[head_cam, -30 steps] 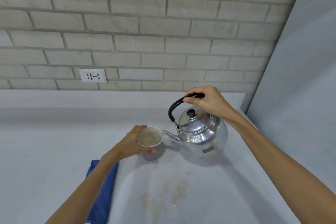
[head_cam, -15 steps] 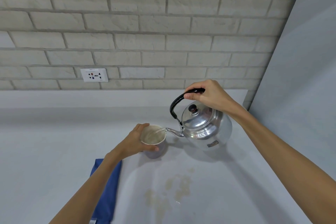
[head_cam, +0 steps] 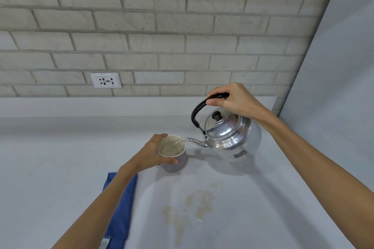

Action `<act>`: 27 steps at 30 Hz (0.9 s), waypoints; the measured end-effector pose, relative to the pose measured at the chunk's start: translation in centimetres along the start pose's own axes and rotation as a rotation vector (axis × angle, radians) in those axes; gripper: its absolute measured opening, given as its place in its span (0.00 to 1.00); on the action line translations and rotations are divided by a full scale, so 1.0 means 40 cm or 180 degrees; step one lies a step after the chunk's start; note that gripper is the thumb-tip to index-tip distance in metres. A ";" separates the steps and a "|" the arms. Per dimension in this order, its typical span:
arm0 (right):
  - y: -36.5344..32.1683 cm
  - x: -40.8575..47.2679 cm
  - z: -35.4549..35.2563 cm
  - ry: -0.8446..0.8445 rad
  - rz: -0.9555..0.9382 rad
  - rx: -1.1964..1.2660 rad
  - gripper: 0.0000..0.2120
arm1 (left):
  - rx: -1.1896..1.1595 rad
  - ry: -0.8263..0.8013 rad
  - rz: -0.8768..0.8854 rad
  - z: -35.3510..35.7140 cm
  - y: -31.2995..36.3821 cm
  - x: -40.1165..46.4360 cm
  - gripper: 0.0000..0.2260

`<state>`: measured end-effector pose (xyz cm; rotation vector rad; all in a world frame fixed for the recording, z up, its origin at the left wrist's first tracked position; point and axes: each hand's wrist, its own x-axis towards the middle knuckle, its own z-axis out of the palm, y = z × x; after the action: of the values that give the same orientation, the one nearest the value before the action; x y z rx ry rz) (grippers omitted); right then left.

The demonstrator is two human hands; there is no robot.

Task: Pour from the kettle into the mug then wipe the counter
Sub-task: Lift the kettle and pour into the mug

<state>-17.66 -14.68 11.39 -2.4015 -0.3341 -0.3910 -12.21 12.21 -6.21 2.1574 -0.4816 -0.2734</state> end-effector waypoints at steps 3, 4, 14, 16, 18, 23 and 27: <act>-0.004 -0.002 -0.001 -0.0014 0.0008 -0.0044 0.07 | -0.0003 -0.0001 -0.0010 0.000 0.001 -0.002 0.46; -0.005 -0.002 -0.001 -0.0015 0.0012 -0.0048 0.07 | 0.0000 -0.0002 -0.0012 0.000 0.002 -0.002 0.46; -0.010 -0.006 -0.010 -0.0057 0.0001 -0.0075 0.07 | 0.0030 0.0002 -0.0038 -0.001 0.008 -0.007 0.47; -0.011 -0.006 -0.011 -0.0068 -0.0018 -0.0116 0.07 | 0.0016 0.0006 -0.0041 -0.001 0.008 -0.007 0.47; -0.014 -0.006 -0.013 -0.0070 -0.0026 -0.0145 0.06 | -0.0018 0.0012 -0.0048 0.000 0.007 -0.006 0.47; -0.020 -0.007 -0.016 -0.0061 -0.0039 -0.0175 0.06 | -0.0022 0.0009 -0.0051 0.000 0.004 -0.005 0.48; -0.024 -0.006 -0.020 -0.0062 -0.0025 -0.0176 0.07 | -0.0015 0.0019 -0.0050 0.001 0.003 -0.004 0.47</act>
<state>-18.34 -14.51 12.44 -2.4600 -0.3456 -0.3854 -12.40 12.18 -6.12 2.1577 -0.4605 -0.2762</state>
